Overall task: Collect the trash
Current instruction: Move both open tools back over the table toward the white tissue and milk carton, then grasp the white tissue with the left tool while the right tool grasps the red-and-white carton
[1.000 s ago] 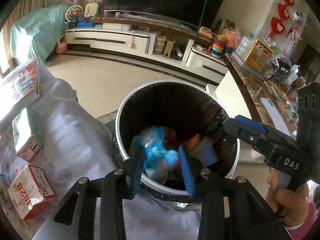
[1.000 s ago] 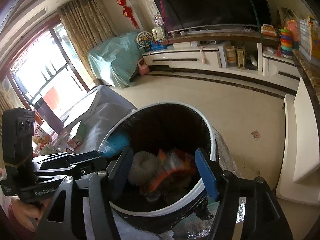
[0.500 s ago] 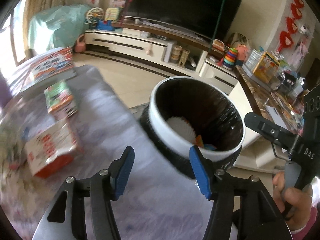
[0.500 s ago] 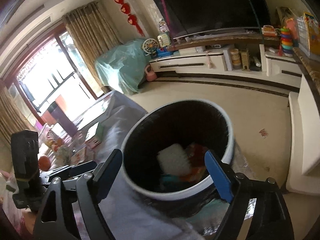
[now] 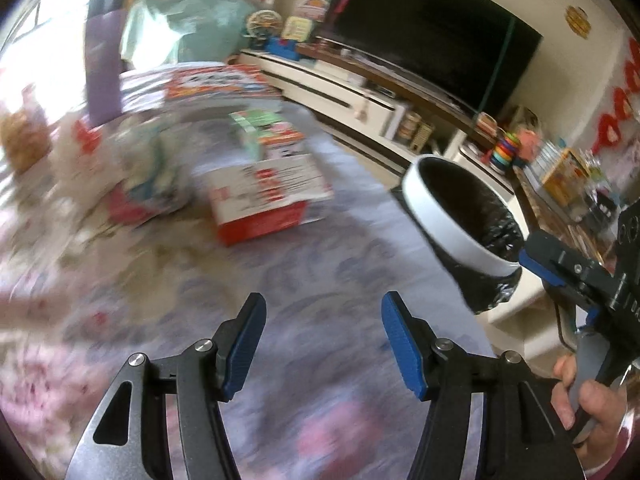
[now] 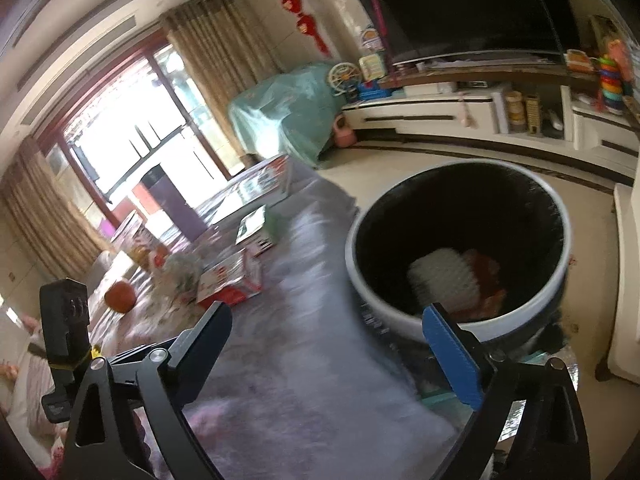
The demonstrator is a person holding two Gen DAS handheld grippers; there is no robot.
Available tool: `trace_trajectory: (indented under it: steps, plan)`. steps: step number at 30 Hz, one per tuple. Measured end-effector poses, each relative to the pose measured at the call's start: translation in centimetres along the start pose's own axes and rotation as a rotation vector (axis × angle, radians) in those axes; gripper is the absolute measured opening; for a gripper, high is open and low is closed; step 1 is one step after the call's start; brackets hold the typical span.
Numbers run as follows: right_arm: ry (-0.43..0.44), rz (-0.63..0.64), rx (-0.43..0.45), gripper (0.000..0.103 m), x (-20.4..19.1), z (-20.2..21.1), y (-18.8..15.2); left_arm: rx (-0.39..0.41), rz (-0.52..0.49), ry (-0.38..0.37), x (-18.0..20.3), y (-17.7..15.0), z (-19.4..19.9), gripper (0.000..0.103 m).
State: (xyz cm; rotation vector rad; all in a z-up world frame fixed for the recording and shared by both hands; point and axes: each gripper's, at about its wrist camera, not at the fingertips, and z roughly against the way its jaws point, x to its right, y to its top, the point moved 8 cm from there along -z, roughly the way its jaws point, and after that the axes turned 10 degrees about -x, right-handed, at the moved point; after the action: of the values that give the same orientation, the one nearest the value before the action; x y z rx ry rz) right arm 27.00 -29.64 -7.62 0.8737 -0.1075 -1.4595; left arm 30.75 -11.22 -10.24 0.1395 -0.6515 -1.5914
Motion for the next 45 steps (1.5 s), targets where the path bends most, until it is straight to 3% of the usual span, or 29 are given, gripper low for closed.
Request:
trace_trajectory:
  steps: [9, 23, 29, 33, 38, 45]
  plan:
    - [0.033, 0.058, -0.055, 0.098, -4.2, -2.4, -2.2, 0.026, 0.115, 0.037, -4.9, -2.8, 3.3, 0.06]
    - [0.01, 0.158, -0.121, 0.102, -8.5, -6.3, -3.5, 0.055, 0.23, 0.084, -10.9, -3.6, 6.0, 0.06]
    - [-0.017, 0.205, -0.14, 0.102, -10.3, -8.0, -3.1, 0.059, 0.236, 0.101, -12.8, -2.1, 5.6, 0.06]
    - [-0.044, 0.244, -0.145, 0.102, -11.7, -9.5, -2.3, 0.069, 0.228, 0.117, -13.9, -0.7, 5.4, 0.065]
    - [-0.08, 0.264, -0.158, 0.103, -12.6, -11.8, -1.3, 0.093, 0.204, 0.149, -15.5, 2.1, 4.9, 0.068]
    - [-0.125, 0.269, -0.189, 0.103, -12.2, -14.4, -0.3, 0.096, 0.204, 0.138, -17.5, 6.0, 3.1, 0.07]
